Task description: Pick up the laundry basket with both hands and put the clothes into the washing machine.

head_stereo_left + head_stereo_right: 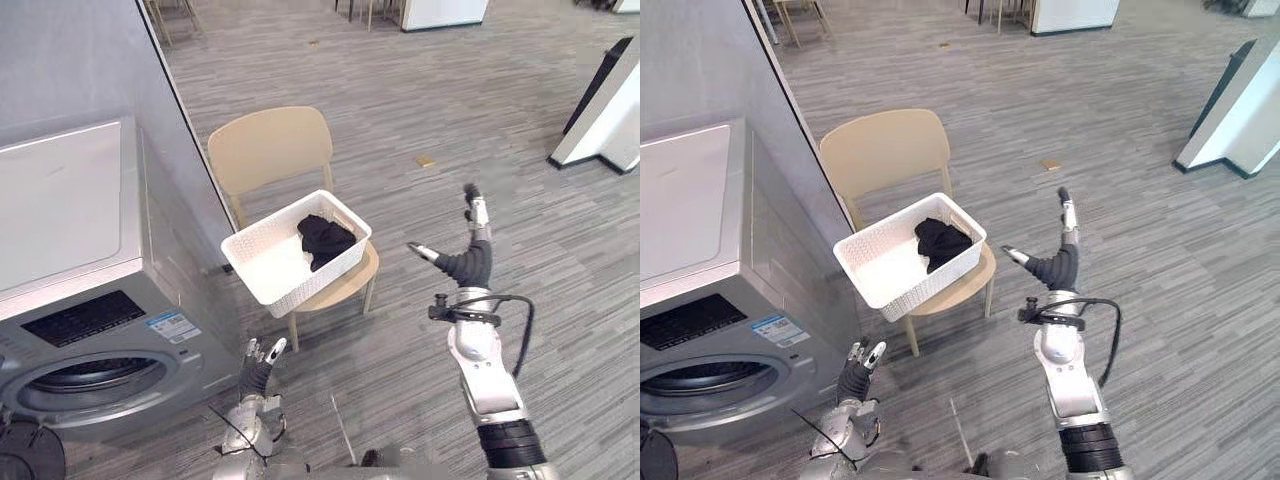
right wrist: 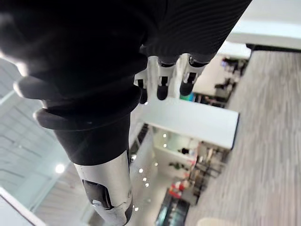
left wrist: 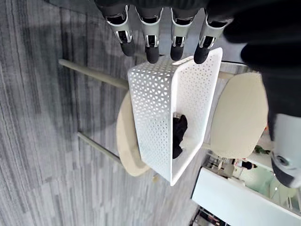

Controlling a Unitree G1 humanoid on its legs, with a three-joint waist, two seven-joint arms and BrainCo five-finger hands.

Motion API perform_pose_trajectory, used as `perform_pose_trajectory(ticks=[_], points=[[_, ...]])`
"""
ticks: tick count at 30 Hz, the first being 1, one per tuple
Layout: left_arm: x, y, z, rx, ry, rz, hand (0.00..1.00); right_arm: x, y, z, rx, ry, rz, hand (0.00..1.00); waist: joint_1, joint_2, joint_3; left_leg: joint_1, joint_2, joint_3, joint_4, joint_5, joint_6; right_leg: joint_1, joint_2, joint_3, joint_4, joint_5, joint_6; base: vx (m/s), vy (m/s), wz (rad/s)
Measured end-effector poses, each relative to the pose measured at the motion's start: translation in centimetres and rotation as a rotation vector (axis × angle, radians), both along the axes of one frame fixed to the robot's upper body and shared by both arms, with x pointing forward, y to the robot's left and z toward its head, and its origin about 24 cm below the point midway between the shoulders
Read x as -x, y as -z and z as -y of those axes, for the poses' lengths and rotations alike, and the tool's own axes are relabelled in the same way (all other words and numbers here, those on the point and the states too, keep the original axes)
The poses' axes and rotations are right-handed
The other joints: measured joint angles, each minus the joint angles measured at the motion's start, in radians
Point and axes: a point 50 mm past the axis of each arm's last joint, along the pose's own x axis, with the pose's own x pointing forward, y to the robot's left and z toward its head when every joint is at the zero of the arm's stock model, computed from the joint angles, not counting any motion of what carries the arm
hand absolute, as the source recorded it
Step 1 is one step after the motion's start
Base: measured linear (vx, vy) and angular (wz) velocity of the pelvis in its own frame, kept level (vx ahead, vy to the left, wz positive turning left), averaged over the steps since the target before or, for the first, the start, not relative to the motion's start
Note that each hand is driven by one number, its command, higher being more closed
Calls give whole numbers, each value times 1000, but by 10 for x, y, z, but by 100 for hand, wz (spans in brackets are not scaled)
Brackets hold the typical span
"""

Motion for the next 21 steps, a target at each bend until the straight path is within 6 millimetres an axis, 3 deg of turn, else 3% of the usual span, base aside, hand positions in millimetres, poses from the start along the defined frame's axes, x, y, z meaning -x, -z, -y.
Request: perform_pose_trajectory(ticks=[1,2,4,5,7,8,9,10,11,12,14,15,17,19,20,21], points=[[0,0,-3,-25,5,-4,0,0,-1,-6,14,-39,0,0,3,-4,-2,29,5,-5,-17,0,0,-29,-59,-17,74,-44,-56,207,-82,31],[0,-1,-8,-38,-10,-2,0,-1,-4,-9,25,-65,17,0,3,-4,-6,31,21,-28,-19,0,0,-42,-115,-29,79,-67,-61,193,-104,36],[0,-1,-14,-45,-28,-3,0,-4,-9,-14,36,-99,39,0,3,-3,-6,26,50,-58,-22,3,-6,-64,-161,-4,23,-67,-54,113,-153,39],[3,1,-17,-51,-40,-12,0,-5,-12,-18,44,-127,50,0,4,-5,-7,26,71,-85,-38,16,-29,-80,-177,61,-57,-56,-37,150,-293,52],[2,0,-19,-57,-45,-10,0,-6,-13,-19,49,-146,54,0,3,-14,-12,23,90,-128,-73,38,-68,-77,-181,225,-228,-7,12,157,-373,64],[1,0,-21,-73,-39,-9,0,-5,-14,-18,50,-149,56,0,2,-37,-27,8,88,-167,-96,53,-97,-60,-185,360,-341,84,26,173,-519,75],[2,1,-22,-83,-35,-16,0,-5,-14,-17,57,-150,57,0,2,-61,-38,5,88,-188,-112,64,-124,-48,-191,427,-379,105,84,172,-558,97],[0,5,-21,-94,-29,-35,0,-6,-15,-13,90,-155,54,0,4,-45,-40,7,111,-231,-162,99,-179,-28,-157,445,-392,55,147,140,-647,72],[2,7,-13,-72,-45,-44,0,-9,-19,-12,129,-178,62,0,15,-8,-38,6,157,-247,-208,154,-203,-30,-120,412,-392,49,144,68,-476,56],[5,9,-10,-63,-47,-58,0,-9,-20,-12,149,-187,64,0,16,-6,-37,7,170,-247,-230,187,-203,-30,-108,393,-391,46,146,50,-517,36],[14,15,-7,-53,-67,-90,0,-18,-25,-10,182,-215,68,0,26,9,-45,2,219,-267,-279,315,-234,-27,-61,342,-374,32,118,23,-390,37],[17,16,-9,-55,-76,-96,0,-22,-28,-12,188,-226,73,0,26,9,-45,-8,233,-277,-281,334,-232,-29,-50,326,-369,25,105,-3,-361,58],[18,17,-13,-54,-98,-93,0,-33,-33,-9,238,-225,75,0,20,-5,-50,-103,255,-253,-287,445,-115,-23,-40,212,-390,13,57,-18,-345,116],[17,16,-14,-56,-106,-91,0,-38,-32,-2,281,-218,57,0,19,-14,-49,-144,260,-177,-309,519,-88,-7,-48,152,-433,28,28,-13,-272,117],[23,19,-15,-61,-119,-111,0,-46,-30,0,333,-227,26,0,34,-15,-47,-169,243,-48,-250,476,-83,16,-48,103,-480,47,-2,-10,-183,93],[26,20,-17,-65,-123,-118,0,-48,-29,0,343,-229,16,0,34,-15,-47,-167,235,-12,-240,456,-78,29,-48,88,-496,52,-6,-3,-100,94]])
